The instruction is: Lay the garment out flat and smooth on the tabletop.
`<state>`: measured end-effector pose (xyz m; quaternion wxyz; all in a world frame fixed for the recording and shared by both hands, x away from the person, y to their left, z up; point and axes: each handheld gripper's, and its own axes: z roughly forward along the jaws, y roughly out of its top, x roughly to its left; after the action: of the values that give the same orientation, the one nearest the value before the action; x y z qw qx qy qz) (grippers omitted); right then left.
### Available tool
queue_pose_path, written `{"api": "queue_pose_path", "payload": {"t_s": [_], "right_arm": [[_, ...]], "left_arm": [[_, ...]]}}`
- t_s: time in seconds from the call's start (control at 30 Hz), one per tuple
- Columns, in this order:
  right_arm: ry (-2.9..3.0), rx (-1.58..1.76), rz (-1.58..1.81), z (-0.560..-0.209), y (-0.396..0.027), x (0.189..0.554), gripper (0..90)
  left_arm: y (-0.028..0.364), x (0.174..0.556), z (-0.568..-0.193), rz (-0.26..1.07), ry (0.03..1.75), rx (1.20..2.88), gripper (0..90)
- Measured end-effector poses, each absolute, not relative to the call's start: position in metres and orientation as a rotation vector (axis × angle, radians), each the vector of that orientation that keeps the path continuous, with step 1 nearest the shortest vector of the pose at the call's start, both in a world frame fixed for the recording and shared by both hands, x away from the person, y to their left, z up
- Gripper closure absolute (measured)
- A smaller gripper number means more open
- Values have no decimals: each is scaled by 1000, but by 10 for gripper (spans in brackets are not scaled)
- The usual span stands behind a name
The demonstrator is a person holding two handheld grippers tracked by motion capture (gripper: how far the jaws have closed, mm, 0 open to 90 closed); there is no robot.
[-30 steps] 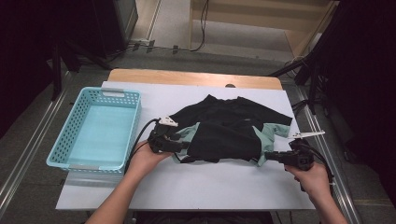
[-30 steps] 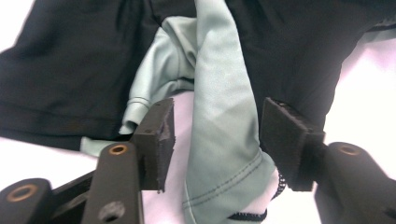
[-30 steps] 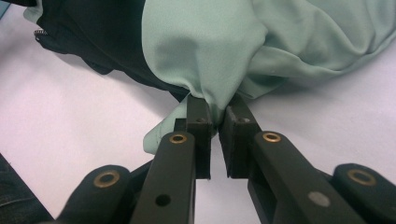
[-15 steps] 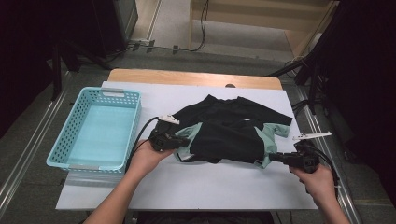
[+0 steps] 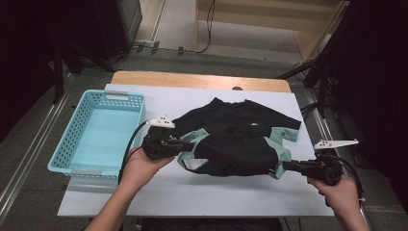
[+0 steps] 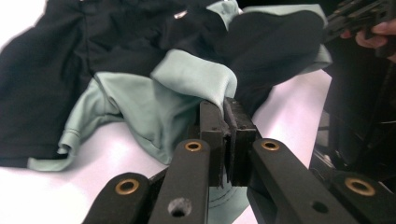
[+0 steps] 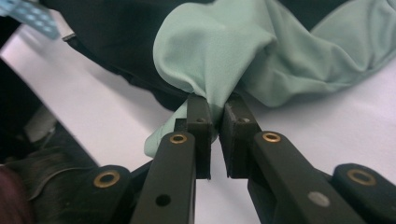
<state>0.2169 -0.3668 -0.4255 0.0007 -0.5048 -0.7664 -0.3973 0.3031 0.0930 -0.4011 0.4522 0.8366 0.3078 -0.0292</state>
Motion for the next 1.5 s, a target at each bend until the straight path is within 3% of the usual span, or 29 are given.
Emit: {"api": "queue_pose_path", "payload": {"t_s": [0.47,1.03,1.37,1.5], "right_arm": [[-2397,-1681,-1082,-460,-372,247,807],[-2383,-1748,-963,-504,-372,279,783],[-2485,-1715,-1064,-487,-376,262,586],[-2544,-1689,-1139,-475,-376,250,501]], "left_arm": [[73,336,-445,20,860,2171,886],[64,353,-485,9,902,2223,882],[71,343,-473,-11,854,2182,698],[75,338,-466,16,839,2163,585]]}}
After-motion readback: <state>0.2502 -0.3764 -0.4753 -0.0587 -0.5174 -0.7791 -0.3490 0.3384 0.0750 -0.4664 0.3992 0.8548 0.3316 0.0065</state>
